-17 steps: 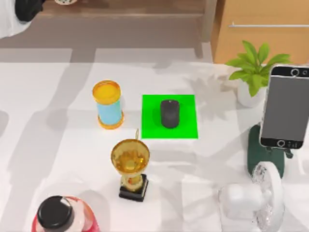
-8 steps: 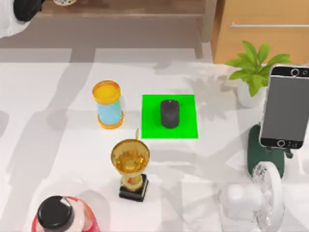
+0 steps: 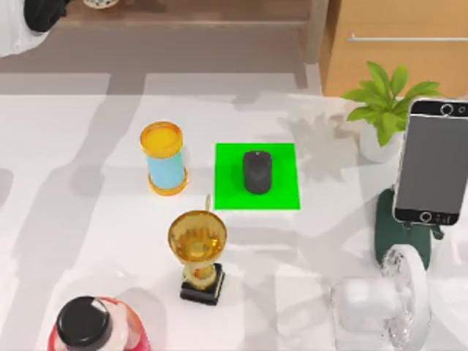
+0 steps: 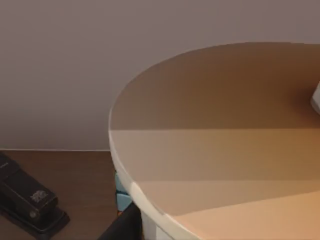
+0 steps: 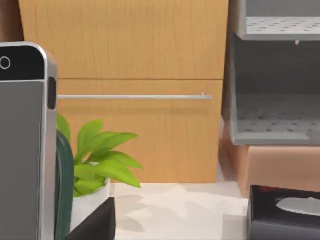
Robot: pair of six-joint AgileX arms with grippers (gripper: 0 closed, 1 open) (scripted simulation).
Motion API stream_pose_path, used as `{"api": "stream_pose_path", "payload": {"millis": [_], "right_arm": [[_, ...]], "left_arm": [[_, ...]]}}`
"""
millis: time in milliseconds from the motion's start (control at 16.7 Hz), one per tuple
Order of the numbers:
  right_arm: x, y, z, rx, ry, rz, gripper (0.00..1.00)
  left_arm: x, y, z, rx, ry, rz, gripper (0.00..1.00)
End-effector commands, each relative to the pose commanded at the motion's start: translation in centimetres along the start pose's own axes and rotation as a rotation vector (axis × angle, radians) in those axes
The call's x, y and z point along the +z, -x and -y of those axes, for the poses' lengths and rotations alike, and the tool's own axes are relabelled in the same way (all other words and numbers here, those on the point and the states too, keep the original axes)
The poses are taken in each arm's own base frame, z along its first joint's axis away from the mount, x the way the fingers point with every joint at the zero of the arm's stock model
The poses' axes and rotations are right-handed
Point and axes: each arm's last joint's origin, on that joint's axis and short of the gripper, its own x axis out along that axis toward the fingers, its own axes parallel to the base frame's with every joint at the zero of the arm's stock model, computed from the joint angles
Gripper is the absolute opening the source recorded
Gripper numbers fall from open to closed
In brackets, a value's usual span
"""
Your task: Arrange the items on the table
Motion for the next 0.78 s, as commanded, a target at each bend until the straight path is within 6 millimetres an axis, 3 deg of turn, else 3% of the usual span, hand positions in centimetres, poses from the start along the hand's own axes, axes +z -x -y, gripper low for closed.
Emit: {"api": "stream_pose_path", "payload": {"millis": [660, 780], "right_arm": [[0.00, 0.00, 0.00, 0.000, 0.000, 0.000, 1.00], [0.00, 0.00, 0.00, 0.000, 0.000, 0.000, 1.00]], "left_arm": [[0.00, 0.00, 0.00, 0.000, 0.000, 0.000, 0.98], [0.00, 0.00, 0.00, 0.000, 0.000, 0.000, 1.00]]}}
